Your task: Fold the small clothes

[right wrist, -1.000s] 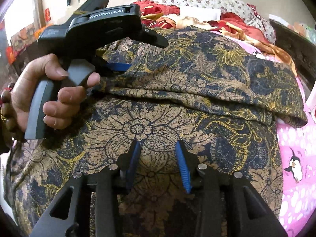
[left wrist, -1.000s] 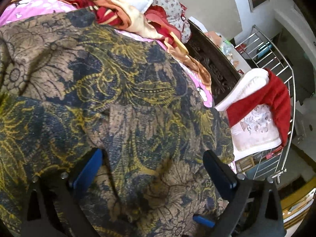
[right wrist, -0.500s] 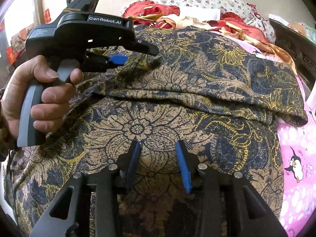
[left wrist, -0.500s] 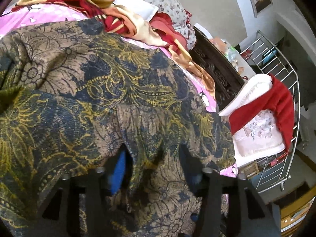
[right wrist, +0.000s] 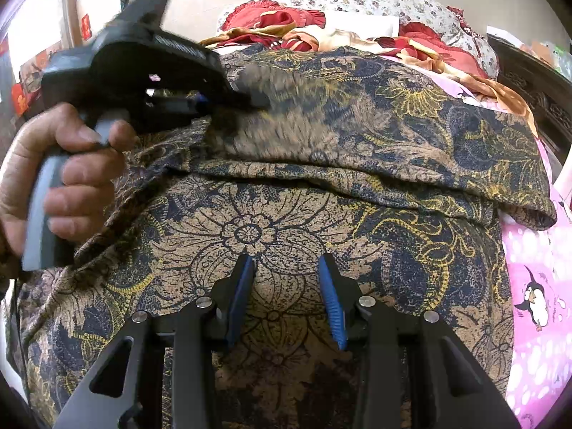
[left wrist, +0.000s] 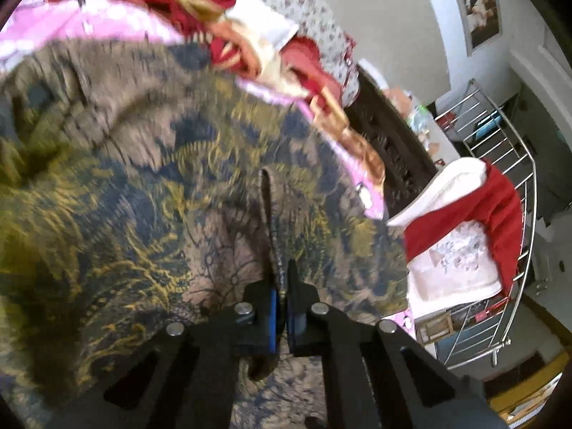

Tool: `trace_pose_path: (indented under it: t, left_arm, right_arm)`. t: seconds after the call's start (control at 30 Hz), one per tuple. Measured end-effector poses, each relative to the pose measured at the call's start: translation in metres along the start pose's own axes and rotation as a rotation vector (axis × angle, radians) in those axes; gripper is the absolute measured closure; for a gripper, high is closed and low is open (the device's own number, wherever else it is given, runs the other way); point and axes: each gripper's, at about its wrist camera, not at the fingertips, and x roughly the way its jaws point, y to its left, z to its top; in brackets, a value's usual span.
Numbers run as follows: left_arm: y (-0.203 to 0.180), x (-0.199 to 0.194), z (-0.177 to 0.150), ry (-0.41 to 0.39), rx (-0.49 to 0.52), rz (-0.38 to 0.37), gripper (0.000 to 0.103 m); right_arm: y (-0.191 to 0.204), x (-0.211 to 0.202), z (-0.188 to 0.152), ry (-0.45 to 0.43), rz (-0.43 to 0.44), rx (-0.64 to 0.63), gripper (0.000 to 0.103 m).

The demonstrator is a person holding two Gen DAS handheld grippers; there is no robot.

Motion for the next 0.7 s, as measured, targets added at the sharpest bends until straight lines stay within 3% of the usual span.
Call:
trace_pose_path:
  t: [0.17, 0.33, 0.47, 0.7]
  left_arm:
    - [-0.010, -0.053, 0.005, -0.043, 0.033, -0.020, 0.100]
    - [0.008, -0.104, 0.011, -0.057, 0.058, 0.055, 0.100]
    - [0.048, -0.117, 0.013, -0.050, 0.005, 0.142, 0.100]
    - [0.073, -0.130, 0.013, -0.087, -0.028, 0.185, 0.100]
  right_arm:
    - [0.000, 0.000, 0.000, 0.000, -0.001, -0.002, 0.065]
    - [0.001, 0.000, 0.000, 0.000, -0.002, -0.002, 0.065]
    - [0.001, 0.000, 0.000, 0.000, -0.001, 0.000, 0.065]
    - [-0.001, 0.000, 0.000, 0.000, 0.006, 0.006, 0.065]
